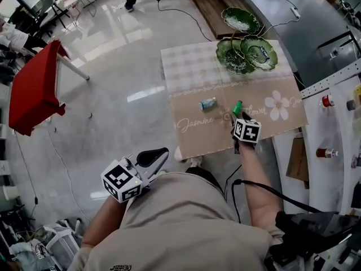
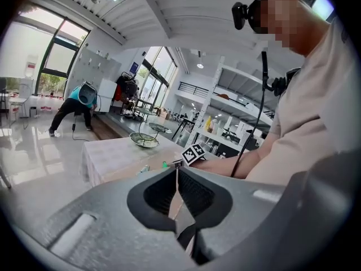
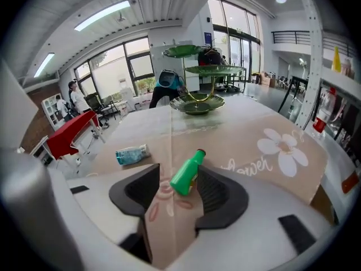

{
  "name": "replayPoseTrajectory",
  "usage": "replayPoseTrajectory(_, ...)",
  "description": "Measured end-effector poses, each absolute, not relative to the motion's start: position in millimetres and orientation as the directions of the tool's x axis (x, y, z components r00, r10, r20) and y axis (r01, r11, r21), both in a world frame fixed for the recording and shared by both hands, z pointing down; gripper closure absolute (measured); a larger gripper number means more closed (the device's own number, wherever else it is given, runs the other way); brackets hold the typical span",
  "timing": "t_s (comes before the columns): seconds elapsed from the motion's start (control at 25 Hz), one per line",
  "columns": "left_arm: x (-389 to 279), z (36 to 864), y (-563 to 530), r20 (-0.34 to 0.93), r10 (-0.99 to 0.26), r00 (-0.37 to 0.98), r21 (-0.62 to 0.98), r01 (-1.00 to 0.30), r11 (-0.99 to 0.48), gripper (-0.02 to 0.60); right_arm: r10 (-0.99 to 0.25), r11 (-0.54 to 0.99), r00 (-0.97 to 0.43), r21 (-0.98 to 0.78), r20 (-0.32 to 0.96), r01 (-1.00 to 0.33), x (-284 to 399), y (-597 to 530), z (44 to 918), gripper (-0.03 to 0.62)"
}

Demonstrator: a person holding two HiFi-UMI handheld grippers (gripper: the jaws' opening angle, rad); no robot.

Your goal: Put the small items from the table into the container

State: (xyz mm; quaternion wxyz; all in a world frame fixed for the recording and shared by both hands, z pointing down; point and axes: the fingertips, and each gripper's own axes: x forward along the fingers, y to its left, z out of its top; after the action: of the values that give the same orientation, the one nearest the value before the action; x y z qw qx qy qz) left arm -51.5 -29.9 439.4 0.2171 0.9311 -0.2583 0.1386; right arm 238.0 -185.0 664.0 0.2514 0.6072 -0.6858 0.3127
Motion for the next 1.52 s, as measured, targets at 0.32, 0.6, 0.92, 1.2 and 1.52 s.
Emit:
replayPoseTrajectory(0.32,-18.7,441.8,-56.6,0.410,-0.432,0.803,0.317,-0.570,-0.758,0.574,-0.629,0.123,-0.186,-0.140,0.755,-0.983,241.0,-206.5,701.9,0.366)
replayPoseTrajectory(0.6,6.0,445.4,-75.7,0.428,-0.432,0.794,0.324,-0.581,-0.746,0.572,-0.614,0.279,-0.228,-0.063,0.756,-0.958,235.7,-220.2,701.7,0.361)
replayPoseTrajectory(0.92,32.3,442.9,-93.3,0.432,-0.422,0.798,0.300,-0.568,-0.767,0.573,-0.585,0.290,-0.221,-0.054,0.780,-0.956,245.0,-224.0,713.3,0.376)
replayPoseTrajectory(1.2,45.5,442.6,-102.4,0.440,-0.417,0.795,0.285,-0.564,-0.775,0.574,-0.615,0.321,-0.251,-0.053,0.748,-0.946,257.2,-230.6,701.2,0.421)
replayPoseTrajectory(1.52,59.7,444.6,-104.0,0.431,-0.404,0.807,0.300,-0.550,-0.780,0.574,-0.653,0.380,-0.320,-0.069,0.686,-0.922,270.7,-231.6,640.7,0.424)
